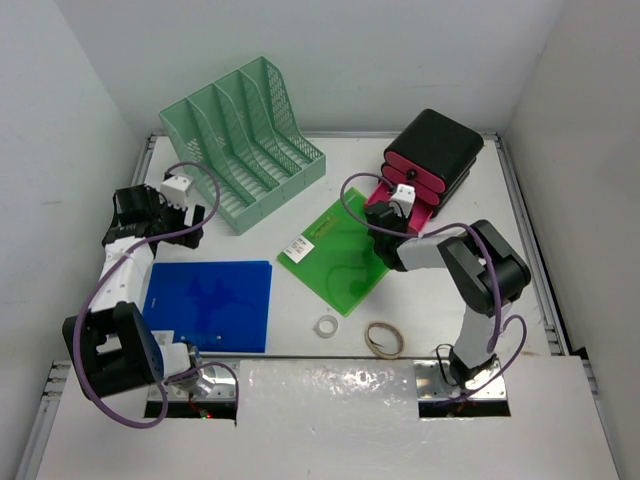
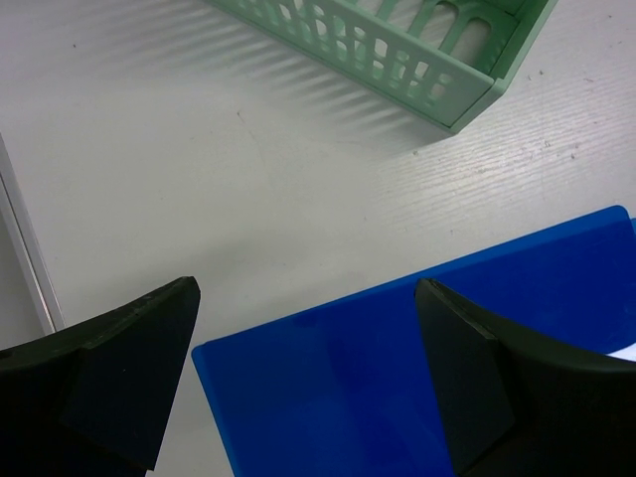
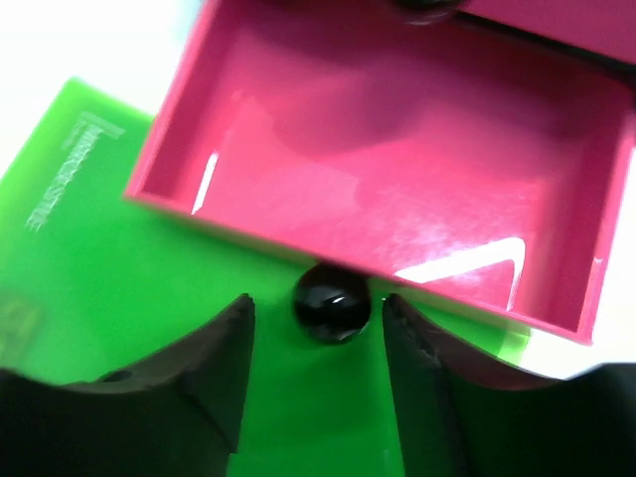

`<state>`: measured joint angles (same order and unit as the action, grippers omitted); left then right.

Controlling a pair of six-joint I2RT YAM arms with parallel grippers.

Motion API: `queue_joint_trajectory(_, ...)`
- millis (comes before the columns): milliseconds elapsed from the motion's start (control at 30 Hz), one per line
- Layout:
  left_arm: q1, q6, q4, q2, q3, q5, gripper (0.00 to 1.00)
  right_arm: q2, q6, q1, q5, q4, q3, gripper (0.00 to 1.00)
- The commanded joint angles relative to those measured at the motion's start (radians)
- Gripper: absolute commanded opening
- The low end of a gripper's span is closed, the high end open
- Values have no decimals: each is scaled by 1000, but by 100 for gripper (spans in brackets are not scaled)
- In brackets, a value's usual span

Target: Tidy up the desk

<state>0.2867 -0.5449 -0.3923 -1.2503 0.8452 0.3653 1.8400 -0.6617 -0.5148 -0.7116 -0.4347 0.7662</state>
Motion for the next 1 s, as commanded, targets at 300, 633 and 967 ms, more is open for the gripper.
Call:
queue_joint_trajectory(300, -6, 2, 1, 58, 35, 32, 89, -185, 443, -201, 408, 201, 62, 76)
queue_joint_trajectory(633, -6, 5, -40, 138, 12, 26, 89, -303, 579, -393, 833, 384, -96, 37)
queue_joint_trajectory(967, -6, 13, -80, 184, -5, 26, 89, -369, 485, -455, 876, 255, -257, 38)
